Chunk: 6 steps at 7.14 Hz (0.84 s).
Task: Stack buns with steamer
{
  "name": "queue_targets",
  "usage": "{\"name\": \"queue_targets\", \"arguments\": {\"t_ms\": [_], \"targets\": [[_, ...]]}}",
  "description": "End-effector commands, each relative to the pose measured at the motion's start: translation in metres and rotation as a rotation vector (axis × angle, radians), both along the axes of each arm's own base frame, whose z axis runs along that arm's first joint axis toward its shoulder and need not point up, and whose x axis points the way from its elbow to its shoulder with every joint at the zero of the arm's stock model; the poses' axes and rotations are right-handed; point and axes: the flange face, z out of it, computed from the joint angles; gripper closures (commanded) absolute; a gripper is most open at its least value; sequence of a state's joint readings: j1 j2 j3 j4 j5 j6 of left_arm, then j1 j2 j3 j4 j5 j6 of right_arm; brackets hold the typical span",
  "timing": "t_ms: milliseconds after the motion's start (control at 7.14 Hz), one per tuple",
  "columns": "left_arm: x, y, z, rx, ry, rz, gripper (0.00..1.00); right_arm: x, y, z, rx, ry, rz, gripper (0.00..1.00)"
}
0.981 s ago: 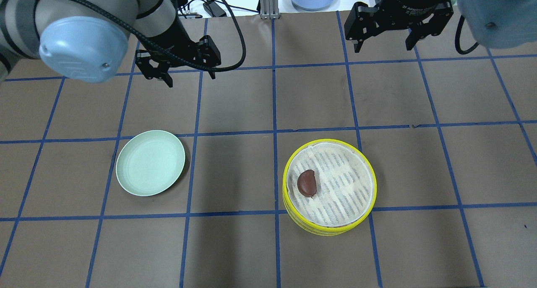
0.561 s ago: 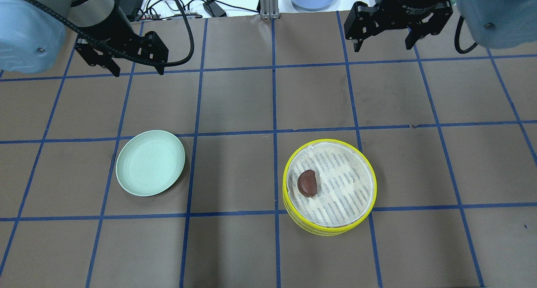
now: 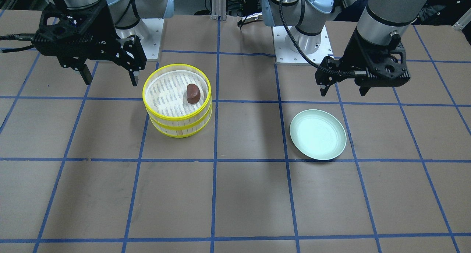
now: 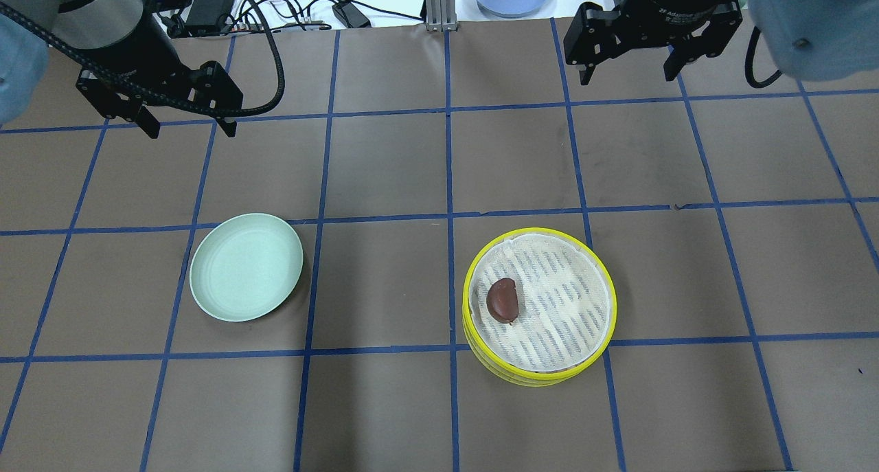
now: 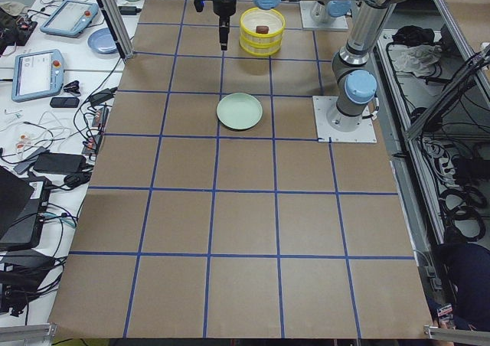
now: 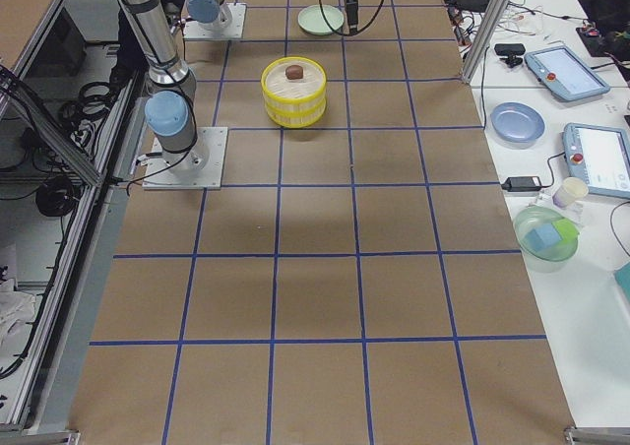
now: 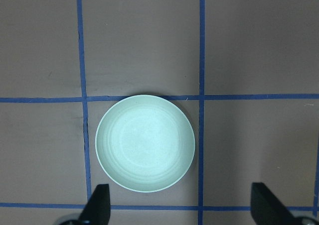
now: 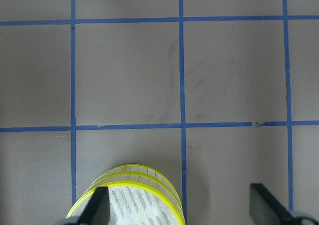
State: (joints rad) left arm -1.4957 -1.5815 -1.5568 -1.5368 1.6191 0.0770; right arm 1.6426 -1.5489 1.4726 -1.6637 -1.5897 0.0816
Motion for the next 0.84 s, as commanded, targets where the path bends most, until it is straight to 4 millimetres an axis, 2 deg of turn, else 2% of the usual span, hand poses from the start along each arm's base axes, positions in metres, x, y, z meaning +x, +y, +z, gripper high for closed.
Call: {"name": "queue_targets", "arguments": {"t_ms": [0,701], "targets": [[-0.0003,0.0017,-0.0048,0.011,0.003,-0.003,0.0,0.0002,0.0002,0.0003,-0.001,-0.001,-0.001,0.0],[0.0021,0.001,-0.0037,0.007,-0.005,-0.002,0.0,0.0002,0.0005,-0.0022,0.005,-0.001,-0.002,0.0]]}}
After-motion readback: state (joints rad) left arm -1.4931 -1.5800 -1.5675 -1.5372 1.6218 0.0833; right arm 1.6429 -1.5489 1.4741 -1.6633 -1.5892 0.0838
